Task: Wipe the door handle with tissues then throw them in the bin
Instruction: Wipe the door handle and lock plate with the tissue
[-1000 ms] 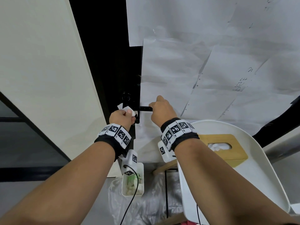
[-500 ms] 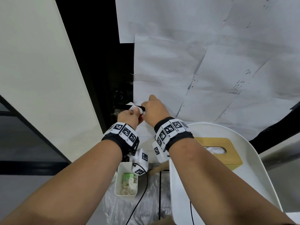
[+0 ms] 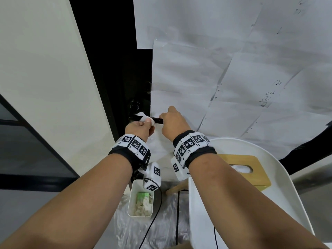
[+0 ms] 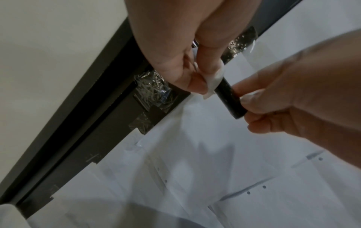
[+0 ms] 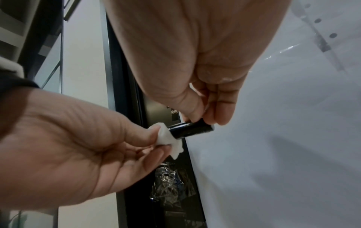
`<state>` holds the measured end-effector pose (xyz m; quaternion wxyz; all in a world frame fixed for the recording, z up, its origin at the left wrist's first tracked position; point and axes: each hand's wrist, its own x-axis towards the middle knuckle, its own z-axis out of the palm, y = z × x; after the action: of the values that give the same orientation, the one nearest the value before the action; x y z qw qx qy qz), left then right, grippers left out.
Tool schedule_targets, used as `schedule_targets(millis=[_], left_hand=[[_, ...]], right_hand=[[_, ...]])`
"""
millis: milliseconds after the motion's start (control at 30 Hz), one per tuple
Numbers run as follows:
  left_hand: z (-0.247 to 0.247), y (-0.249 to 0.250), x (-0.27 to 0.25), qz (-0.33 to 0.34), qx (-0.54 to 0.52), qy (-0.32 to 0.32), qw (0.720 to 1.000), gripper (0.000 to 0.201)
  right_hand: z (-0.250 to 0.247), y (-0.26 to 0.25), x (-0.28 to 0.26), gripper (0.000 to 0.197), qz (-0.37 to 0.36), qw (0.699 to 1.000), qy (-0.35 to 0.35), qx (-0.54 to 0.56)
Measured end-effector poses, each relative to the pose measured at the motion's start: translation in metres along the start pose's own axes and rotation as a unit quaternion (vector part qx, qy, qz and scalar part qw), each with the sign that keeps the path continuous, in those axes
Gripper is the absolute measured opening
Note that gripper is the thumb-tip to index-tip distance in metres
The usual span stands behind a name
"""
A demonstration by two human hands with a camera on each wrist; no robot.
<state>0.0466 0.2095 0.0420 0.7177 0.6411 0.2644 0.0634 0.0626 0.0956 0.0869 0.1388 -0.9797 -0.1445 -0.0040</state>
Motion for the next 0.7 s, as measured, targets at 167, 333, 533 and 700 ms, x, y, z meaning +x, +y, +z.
schedule_targets(millis=[167,333,533,700], left_hand=[[-0.024,0.007,0.011,-0.015,-0.038,0.064,0.997,0.022],[-0.044,0.013,0.013,0.051,0.066,0.079,0.993,0.023],[-0.051,0.021,0.016,0.176,0.219,0.112,0.953,0.021],[-0.048,0.035,0.020,0.277,0.309,0.081,0.906,0.023]], right_hand=[[0.000,-0.004,-0.002,0.034,-0.001,1.000,0.001,-0.009],[-0.001,-0.009,-0.005,0.027,0.003,1.000,0.009,-0.023],[-0.001,-0.013,-0.007,0.026,0.011,0.999,0.023,-0.023],[-0.001,-0.014,-0.006,0.025,0.016,0.999,0.025,-0.024]])
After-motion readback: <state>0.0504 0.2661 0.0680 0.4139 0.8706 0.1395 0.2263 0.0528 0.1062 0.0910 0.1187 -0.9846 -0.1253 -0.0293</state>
